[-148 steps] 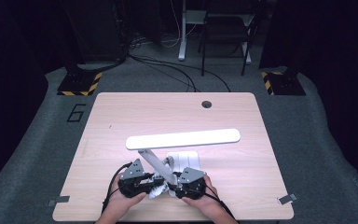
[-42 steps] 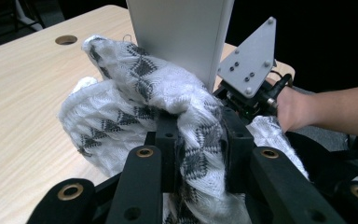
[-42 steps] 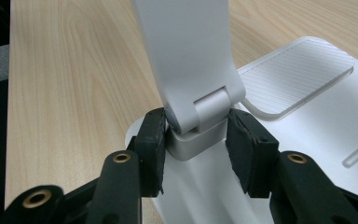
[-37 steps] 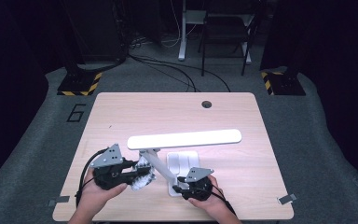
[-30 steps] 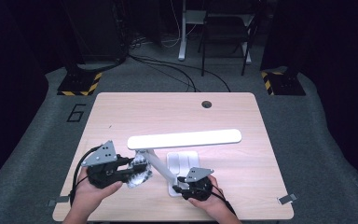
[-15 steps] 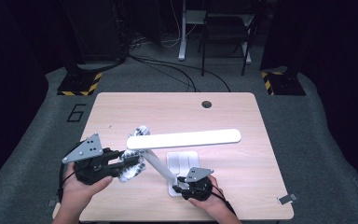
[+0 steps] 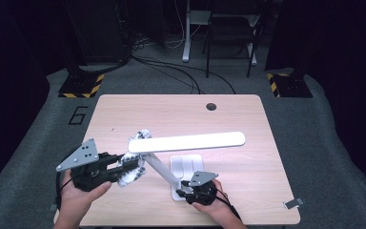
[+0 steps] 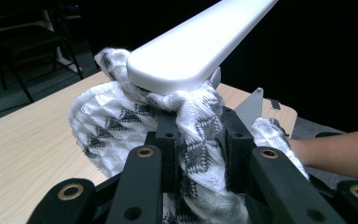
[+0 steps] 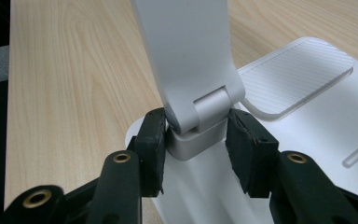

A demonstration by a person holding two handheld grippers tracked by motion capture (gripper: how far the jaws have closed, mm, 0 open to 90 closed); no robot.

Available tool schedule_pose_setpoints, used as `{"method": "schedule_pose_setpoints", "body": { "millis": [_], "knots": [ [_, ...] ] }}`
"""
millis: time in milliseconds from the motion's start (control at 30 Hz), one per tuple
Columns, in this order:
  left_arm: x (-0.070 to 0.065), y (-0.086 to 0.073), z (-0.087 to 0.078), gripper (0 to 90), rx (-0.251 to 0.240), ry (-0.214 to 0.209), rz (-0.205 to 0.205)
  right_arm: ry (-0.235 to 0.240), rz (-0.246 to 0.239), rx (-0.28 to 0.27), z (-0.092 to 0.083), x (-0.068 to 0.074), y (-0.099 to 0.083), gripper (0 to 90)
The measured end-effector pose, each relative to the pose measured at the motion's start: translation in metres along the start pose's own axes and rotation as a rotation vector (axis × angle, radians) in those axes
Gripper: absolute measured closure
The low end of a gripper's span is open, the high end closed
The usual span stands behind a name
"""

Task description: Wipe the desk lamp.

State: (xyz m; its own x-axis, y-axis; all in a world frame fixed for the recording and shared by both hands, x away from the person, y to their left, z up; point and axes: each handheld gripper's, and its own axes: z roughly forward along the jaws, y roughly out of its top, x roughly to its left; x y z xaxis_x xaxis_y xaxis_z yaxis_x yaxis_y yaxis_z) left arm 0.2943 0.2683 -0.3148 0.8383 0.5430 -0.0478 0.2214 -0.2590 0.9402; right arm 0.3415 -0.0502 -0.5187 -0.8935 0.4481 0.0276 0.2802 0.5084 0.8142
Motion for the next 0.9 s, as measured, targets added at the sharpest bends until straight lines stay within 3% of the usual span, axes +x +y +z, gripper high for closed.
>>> {"method": "schedule_pose_setpoints", "body": {
  "millis": [400, 567, 900],
  "knots": [
    [0.000, -0.004, 0.017, 73.3, 0.029, -0.016, 0.012, 0.008, 0.009, 0.004, 0.000, 0.000, 0.000, 58.2],
    [0.002, -0.021, 0.031, 73.2, 0.061, -0.033, 0.002, 0.002, 0.008, 0.002, 0.000, 0.000, 0.000, 58.2],
    [0.005, -0.055, 0.057, 73.1, 0.076, -0.070, -0.033, -0.005, 0.007, -0.006, 0.000, 0.000, 0.000, 58.1]
  ]
}}
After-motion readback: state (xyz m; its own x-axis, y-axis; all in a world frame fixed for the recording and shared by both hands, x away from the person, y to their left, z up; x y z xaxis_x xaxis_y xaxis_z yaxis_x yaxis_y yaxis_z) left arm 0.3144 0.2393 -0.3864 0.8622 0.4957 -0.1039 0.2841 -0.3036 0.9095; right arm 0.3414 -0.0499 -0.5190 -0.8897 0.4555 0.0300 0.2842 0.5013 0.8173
